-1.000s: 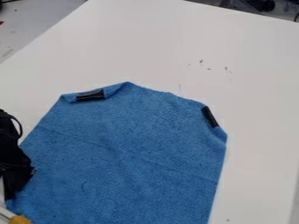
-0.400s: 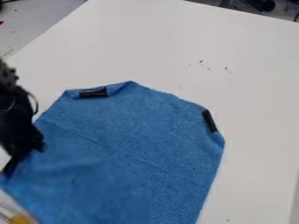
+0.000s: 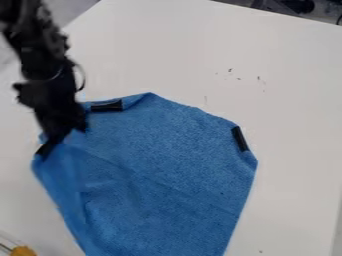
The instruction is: Fold the cloth from bottom left to middle
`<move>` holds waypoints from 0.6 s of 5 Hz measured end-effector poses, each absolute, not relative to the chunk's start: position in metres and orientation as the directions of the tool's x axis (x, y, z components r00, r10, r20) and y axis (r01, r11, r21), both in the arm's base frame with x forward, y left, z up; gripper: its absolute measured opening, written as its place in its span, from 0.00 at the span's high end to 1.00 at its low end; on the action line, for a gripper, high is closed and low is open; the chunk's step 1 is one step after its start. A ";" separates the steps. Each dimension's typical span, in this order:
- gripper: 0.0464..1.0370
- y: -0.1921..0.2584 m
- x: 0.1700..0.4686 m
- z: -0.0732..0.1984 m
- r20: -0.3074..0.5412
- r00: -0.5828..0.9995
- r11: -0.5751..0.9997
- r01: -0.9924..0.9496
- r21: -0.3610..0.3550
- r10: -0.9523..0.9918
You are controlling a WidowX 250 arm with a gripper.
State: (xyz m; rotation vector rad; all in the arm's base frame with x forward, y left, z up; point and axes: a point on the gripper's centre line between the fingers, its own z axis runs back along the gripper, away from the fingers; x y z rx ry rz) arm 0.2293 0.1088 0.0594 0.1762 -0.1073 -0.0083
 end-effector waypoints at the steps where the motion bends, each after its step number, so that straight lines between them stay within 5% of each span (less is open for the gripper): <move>1: 0.99 0.086 0.259 0.064 0.136 0.990 0.983 0.007 0.184 -0.033; 3: 0.99 0.051 0.296 0.048 0.143 0.986 0.986 0.065 0.153 -0.087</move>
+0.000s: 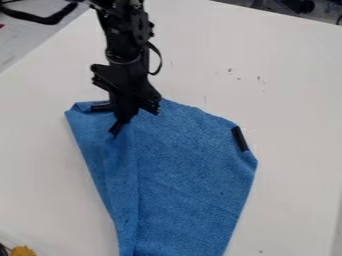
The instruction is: Fold the cloth from bottom left to middle
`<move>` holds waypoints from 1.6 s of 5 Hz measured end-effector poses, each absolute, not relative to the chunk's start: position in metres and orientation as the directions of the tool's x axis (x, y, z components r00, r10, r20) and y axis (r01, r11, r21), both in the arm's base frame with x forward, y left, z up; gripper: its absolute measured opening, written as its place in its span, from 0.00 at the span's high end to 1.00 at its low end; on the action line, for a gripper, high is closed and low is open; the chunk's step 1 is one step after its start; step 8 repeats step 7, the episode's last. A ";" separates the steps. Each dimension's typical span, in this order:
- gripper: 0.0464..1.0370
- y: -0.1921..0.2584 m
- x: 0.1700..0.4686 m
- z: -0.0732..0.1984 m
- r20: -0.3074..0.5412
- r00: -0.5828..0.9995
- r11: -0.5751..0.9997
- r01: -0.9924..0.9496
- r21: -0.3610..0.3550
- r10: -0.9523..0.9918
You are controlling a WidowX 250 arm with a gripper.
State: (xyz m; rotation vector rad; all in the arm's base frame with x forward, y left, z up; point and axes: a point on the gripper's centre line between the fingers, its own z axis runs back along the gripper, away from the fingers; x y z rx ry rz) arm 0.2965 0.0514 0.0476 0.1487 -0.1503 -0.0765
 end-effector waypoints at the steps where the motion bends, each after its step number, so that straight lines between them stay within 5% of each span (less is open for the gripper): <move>1: 0.99 0.042 0.300 0.037 0.141 0.984 0.989 0.087 0.123 -0.104; 2: 0.96 0.039 0.307 0.034 0.148 0.981 0.988 0.107 0.108 -0.122; 3: 0.80 0.035 0.314 0.037 0.147 0.981 0.989 0.115 0.091 -0.127; 5: 0.21 0.009 0.333 0.046 0.120 0.992 0.999 0.033 -0.035 -0.028; 6: 0.03 -0.004 0.338 0.055 0.067 0.998 0.998 0.004 -0.067 0.001; 8: 0.03 0.000 0.333 0.048 0.061 0.995 0.997 0.074 -0.015 -0.073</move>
